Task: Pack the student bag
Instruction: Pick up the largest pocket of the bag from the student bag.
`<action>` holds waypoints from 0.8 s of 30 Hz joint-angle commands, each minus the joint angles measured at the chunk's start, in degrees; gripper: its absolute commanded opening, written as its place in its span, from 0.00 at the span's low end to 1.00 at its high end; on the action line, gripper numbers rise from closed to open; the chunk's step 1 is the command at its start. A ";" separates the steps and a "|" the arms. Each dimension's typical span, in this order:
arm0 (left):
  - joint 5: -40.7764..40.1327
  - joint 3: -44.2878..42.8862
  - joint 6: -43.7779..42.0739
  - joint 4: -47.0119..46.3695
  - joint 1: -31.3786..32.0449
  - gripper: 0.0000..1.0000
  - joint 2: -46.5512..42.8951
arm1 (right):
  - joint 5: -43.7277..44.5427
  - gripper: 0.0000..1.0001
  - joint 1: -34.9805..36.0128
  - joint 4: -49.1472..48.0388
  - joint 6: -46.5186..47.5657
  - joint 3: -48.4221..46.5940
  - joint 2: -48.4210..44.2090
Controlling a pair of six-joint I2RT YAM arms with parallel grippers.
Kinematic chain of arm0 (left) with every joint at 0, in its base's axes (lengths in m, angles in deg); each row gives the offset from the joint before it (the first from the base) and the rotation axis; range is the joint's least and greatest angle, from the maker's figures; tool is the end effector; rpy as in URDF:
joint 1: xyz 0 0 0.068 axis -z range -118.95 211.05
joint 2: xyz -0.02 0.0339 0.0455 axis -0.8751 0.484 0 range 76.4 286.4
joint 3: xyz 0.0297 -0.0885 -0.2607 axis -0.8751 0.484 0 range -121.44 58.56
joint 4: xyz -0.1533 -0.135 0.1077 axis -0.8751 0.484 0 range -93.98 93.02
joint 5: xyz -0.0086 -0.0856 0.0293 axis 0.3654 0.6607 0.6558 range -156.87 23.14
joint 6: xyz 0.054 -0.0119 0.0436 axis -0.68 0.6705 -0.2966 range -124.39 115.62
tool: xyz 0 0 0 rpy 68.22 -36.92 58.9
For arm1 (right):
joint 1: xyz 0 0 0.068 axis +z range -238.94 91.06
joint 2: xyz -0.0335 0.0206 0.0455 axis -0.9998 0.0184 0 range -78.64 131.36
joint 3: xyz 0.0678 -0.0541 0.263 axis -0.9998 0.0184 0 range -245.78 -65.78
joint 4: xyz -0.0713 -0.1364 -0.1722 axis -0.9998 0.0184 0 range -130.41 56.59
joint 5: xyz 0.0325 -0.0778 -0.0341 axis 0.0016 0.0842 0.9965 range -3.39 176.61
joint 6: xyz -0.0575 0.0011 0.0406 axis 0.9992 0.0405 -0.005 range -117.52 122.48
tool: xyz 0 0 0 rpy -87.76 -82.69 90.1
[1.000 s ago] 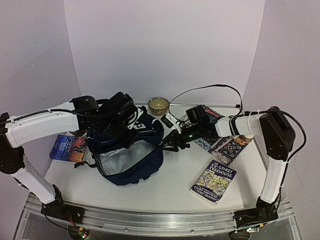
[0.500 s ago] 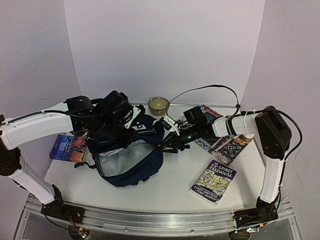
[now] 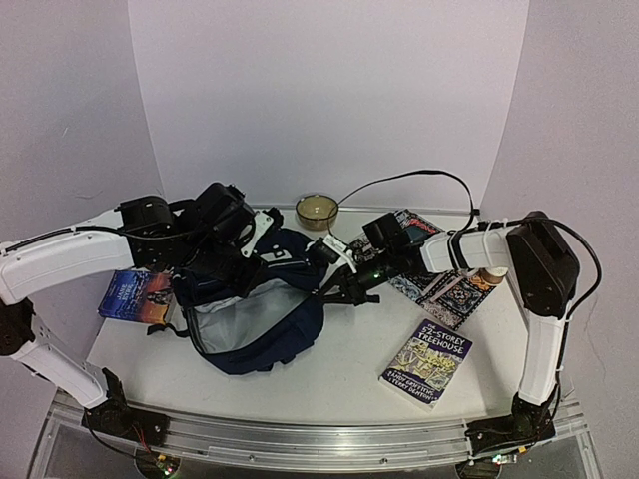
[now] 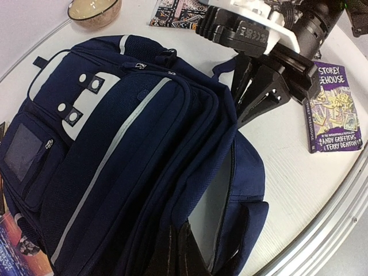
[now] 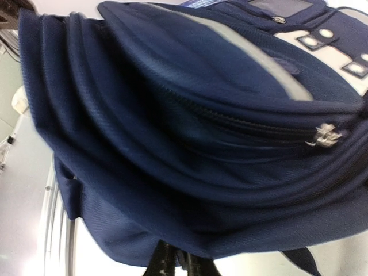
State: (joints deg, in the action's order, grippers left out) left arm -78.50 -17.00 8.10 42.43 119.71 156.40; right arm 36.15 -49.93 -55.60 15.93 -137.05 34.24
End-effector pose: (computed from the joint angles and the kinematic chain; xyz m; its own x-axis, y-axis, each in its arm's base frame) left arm 0.1513 -0.2262 0.3199 -0.5604 0.5130 -0.6502 0.6648 0.7468 0.0162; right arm 0.2998 0.3001 0.2153 -0.1182 -0.2863 -0.9508 -0.9921 -0.0070 0.1254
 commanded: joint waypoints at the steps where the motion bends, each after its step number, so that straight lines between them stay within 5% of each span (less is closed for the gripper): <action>1: -0.56 -0.65 1.39 -6.60 0.06 0.00 -4.92 | 2.20 0.00 -0.03 1.97 0.39 -1.67 -0.46; 15: -4.00 5.80 2.74 -6.17 -0.02 0.00 -13.22 | 20.03 0.00 -11.22 6.63 -4.75 -4.83 2.43; 24: -5.09 6.50 3.87 -7.09 -0.10 0.00 -9.89 | 12.56 0.08 -9.15 14.36 -5.34 -7.22 -0.69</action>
State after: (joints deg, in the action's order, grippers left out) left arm -81.12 -8.43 10.61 32.99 119.49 149.90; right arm 37.83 -53.98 -51.11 13.39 -143.78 34.38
